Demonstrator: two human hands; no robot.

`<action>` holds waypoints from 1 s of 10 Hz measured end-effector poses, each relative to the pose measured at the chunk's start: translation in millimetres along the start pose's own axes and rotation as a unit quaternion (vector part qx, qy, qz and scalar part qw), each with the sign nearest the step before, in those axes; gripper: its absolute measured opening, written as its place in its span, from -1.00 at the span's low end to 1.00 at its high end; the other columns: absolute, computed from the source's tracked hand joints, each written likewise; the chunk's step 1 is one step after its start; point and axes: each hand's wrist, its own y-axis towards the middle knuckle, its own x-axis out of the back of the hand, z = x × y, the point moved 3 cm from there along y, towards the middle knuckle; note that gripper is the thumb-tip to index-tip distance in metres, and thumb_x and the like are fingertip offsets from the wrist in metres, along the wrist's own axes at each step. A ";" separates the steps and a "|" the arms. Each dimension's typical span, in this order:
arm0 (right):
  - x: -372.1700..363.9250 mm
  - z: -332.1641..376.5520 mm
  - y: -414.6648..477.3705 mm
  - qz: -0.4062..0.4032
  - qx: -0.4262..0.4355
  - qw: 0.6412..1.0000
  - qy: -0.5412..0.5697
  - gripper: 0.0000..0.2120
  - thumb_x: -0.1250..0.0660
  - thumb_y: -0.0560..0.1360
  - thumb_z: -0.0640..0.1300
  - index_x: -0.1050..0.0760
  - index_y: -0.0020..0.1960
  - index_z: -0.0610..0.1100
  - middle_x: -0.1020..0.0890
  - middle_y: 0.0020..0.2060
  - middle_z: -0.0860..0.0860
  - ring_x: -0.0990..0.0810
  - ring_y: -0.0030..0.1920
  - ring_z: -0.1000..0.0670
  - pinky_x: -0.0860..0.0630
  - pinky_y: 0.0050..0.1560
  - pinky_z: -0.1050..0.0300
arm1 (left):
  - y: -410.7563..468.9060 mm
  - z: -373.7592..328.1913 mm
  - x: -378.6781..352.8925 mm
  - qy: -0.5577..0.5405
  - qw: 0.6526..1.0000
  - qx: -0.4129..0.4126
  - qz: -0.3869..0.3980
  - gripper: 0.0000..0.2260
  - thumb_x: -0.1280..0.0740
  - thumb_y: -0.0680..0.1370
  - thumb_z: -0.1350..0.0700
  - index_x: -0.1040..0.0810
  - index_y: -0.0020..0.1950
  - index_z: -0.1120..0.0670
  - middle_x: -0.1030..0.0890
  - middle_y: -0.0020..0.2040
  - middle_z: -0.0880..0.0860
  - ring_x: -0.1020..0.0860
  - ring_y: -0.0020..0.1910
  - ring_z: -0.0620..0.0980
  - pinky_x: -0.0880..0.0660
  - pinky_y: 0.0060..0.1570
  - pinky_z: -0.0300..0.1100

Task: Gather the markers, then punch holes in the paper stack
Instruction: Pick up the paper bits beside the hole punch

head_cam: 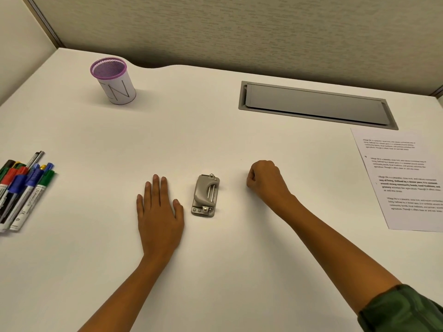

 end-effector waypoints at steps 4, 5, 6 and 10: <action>11.0 -35.2 -2.2 0.041 -0.137 0.902 0.408 -0.90 -0.36 0.42 -0.33 -0.48 -0.24 -0.22 -0.66 -0.26 -0.13 -0.66 -0.21 -0.09 -0.57 -0.19 0.16 | 0.7 0.8 -0.8 -0.001 1.000 0.000 -0.004 -0.47 -0.01 0.56 0.03 -0.14 0.53 0.13 -0.15 0.55 0.09 -0.11 0.53 0.07 -0.04 0.50 0.05; 11.0 -46.4 -11.1 0.034 -0.163 0.829 0.534 -0.94 -0.30 0.47 -0.38 -0.50 -0.10 -0.27 -0.66 -0.19 -0.17 -0.63 -0.24 -0.09 -0.58 -0.19 0.17 | 0.8 0.4 -1.5 0.002 1.000 -0.001 0.000 -0.47 -0.01 0.57 0.03 -0.13 0.53 0.13 -0.14 0.55 0.09 -0.11 0.54 0.07 -0.04 0.50 0.05; 9.5 -46.9 -13.8 0.024 -0.155 0.861 0.484 -0.88 -0.29 0.48 -0.35 -0.58 -0.11 -0.20 -0.66 -0.20 -0.12 -0.61 -0.29 -0.01 -0.56 -0.21 0.24 | 0.8 0.6 -1.7 0.003 1.000 0.000 0.000 -0.47 -0.01 0.57 0.03 -0.13 0.53 0.13 -0.14 0.55 0.09 -0.11 0.54 0.07 -0.04 0.50 0.05; 6.3 -13.3 -10.3 -0.031 0.040 0.995 0.081 -0.93 -0.41 0.43 -0.25 -0.62 -0.14 -0.27 -0.64 -0.19 -0.10 -0.57 -0.18 -0.05 -0.50 -0.14 0.11 | 0.0 -0.3 0.4 0.002 1.000 0.000 -0.002 -0.47 -0.02 0.56 0.03 -0.15 0.53 0.13 -0.15 0.55 0.09 -0.12 0.53 0.07 -0.06 0.49 0.06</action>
